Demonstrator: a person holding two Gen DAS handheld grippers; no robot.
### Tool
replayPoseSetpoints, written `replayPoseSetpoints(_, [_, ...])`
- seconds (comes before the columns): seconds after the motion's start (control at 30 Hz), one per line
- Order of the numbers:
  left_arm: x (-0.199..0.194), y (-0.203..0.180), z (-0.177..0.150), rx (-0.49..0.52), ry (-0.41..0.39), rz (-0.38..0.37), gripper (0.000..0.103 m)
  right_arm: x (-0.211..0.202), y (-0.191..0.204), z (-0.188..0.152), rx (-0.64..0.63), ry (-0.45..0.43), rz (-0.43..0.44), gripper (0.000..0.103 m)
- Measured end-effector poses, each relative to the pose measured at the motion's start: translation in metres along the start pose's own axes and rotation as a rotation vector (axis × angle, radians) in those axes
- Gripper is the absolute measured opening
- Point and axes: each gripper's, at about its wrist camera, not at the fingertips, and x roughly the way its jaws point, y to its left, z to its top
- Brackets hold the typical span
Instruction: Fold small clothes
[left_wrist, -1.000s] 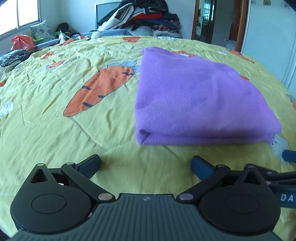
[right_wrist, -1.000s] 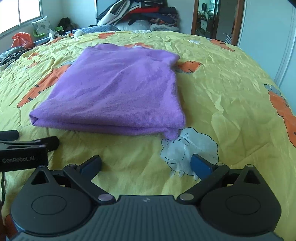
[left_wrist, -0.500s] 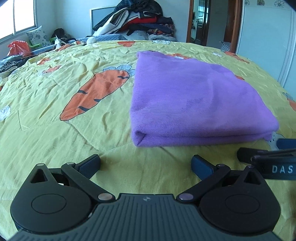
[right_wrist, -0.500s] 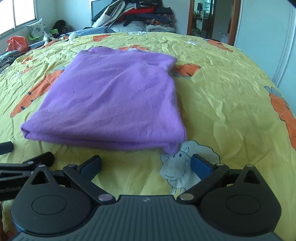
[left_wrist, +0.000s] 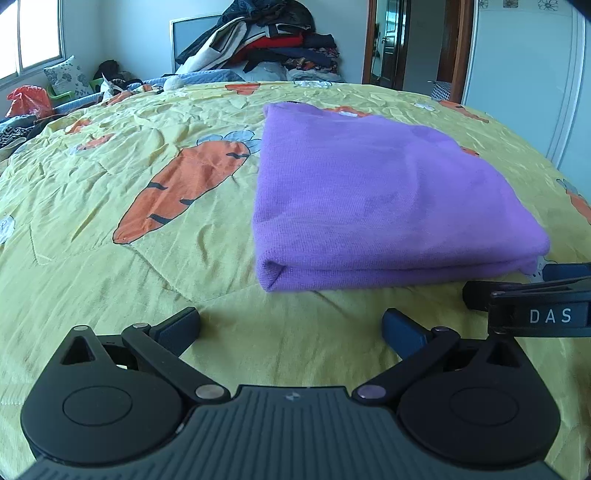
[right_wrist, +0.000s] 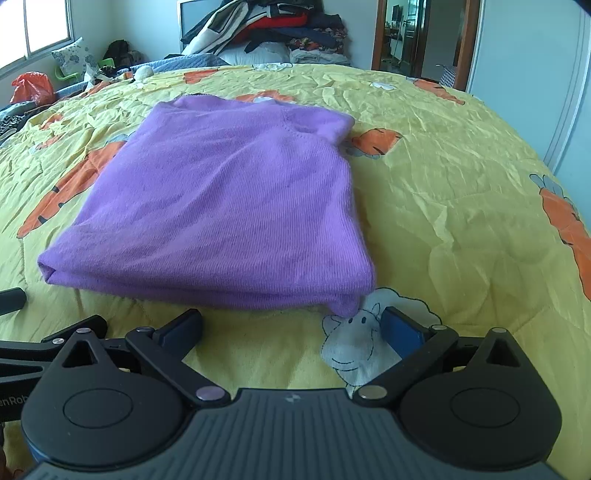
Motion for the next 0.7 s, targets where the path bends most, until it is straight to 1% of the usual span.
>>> replayPoseSetpoints(0.7, [0.0002,-0.0002,-0.0001,0.000,0.000,0.001,0.103,-0.0003,0.0010,-0.0021,0.006,-0.016,-0.006,0.103])
